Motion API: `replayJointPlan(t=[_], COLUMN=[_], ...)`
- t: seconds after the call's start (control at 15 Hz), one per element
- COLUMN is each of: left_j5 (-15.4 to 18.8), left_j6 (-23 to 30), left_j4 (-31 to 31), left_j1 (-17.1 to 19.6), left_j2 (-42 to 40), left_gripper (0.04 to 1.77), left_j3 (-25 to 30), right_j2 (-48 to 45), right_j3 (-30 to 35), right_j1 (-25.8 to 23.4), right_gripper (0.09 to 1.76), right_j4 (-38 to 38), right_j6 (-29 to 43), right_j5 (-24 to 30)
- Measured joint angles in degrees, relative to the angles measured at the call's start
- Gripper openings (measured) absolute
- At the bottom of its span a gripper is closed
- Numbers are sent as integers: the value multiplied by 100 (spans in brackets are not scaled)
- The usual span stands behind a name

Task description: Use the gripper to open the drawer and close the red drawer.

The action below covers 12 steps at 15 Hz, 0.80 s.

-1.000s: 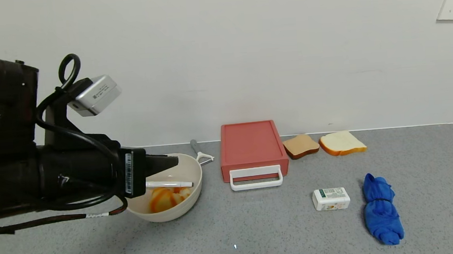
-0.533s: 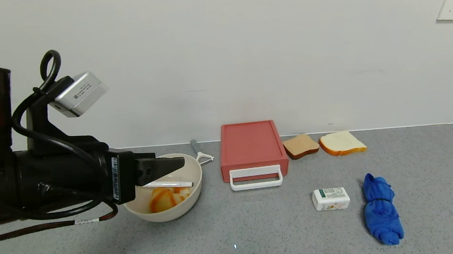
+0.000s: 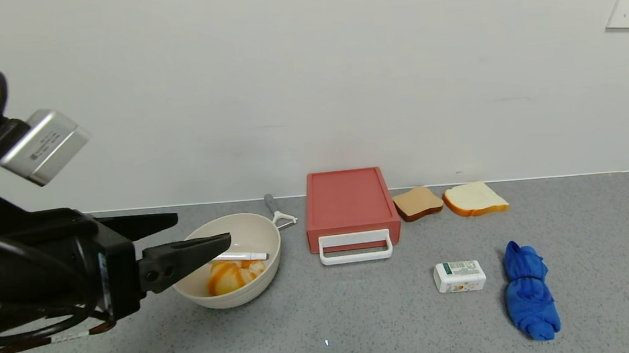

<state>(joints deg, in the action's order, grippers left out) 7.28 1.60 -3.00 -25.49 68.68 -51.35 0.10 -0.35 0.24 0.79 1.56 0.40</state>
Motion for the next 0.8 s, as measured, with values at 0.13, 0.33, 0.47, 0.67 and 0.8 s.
replayJointPlan(t=[0.13, 0.33, 0.47, 0.67, 0.8], left_j5=[-11, -32, -56, -76, -95], left_j6=[-180, -484, -550, -556, -553], left_j4=[-24, -61, -69, -72, -77], left_j1=[61, 262, 472, 903, 1213], left_j2=[-400, -1034, -1454, -2111, -2530], left_gripper=[157, 161, 164, 166, 167], left_j3=[193, 542, 747, 1045, 1221], right_j2=[0, 0, 0, 0, 0], right_j3=[0, 0, 0, 0, 0], right_j1=[0, 0, 0, 0, 0], right_gripper=[171, 171, 171, 171, 171], right_j4=[-2, -2, 0, -2, 0], right_j6=[1, 0, 1, 1, 0], right_j5=[0, 0, 1, 1, -2])
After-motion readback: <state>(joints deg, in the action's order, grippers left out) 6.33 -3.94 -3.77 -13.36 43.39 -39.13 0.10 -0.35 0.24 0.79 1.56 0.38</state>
